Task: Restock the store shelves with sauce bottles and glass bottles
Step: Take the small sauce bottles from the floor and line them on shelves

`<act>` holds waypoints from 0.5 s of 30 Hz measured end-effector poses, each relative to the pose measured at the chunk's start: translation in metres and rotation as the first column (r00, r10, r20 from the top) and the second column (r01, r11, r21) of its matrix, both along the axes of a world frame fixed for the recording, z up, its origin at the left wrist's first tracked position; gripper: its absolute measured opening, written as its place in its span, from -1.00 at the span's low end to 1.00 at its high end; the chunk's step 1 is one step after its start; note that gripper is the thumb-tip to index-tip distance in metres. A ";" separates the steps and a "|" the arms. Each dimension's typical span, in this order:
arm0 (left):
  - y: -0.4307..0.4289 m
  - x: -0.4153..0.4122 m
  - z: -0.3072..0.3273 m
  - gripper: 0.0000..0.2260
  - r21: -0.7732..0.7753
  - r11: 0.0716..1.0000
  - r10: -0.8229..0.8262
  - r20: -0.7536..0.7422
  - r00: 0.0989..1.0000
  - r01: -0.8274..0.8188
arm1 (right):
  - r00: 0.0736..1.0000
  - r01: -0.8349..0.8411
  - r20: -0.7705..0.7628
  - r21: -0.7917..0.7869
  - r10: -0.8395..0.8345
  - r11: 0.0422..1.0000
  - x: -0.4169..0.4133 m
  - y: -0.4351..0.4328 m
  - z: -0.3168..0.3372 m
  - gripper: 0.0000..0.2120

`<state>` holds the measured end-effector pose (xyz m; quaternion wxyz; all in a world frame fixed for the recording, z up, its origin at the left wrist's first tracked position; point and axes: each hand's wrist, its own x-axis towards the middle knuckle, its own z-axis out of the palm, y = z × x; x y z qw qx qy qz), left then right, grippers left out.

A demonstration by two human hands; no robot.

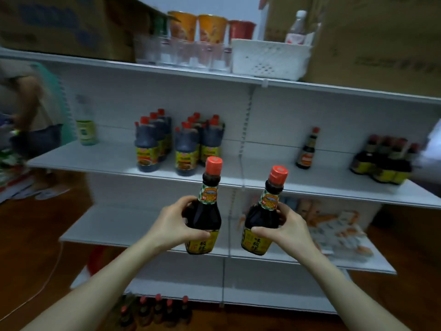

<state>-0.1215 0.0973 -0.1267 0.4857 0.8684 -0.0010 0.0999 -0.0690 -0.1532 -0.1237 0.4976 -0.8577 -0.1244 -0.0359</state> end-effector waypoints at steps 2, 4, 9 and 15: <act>-0.039 0.023 0.004 -0.37 -0.008 0.999 -0.037 0.014 0.999 0.037 | 0.999 0.050 0.018 -0.017 -0.050 0.999 0.013 -0.041 0.003 -0.46; -0.079 0.045 0.006 -0.34 -0.006 0.998 -0.068 0.032 0.997 0.068 | 0.996 0.089 0.027 -0.025 -0.088 0.996 0.027 -0.083 0.007 -0.43; -0.172 0.092 0.005 -0.35 -0.023 0.986 -0.162 0.064 0.985 0.164 | 0.988 0.146 0.050 -0.040 -0.144 0.988 0.052 -0.179 0.020 -0.43; -0.271 0.141 0.006 -0.33 -0.041 0.954 -0.293 0.069 0.954 0.296 | 0.963 0.267 0.049 -0.041 -0.265 0.963 0.073 -0.275 0.015 -0.46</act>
